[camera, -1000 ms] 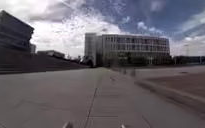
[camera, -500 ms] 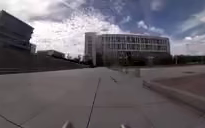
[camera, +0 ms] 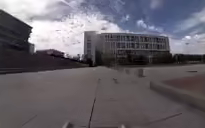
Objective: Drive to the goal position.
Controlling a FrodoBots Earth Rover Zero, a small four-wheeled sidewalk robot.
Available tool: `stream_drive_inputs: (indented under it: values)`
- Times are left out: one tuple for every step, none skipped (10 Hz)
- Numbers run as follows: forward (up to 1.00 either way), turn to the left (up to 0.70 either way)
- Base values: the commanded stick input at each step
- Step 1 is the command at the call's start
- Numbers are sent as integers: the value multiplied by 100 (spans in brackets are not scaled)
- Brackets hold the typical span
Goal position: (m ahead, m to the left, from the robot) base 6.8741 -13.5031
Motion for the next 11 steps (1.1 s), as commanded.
stream_drive_inputs:
  values:
    - [100,-39]
    - [100,-40]
    - [100,-40]
    - [100,-40]
    - [100,-40]
    - [100,-40]
    - [100,-40]
    - [100,-40]
    - [100,-40]
    - [100,-40]
    - [100,-40]
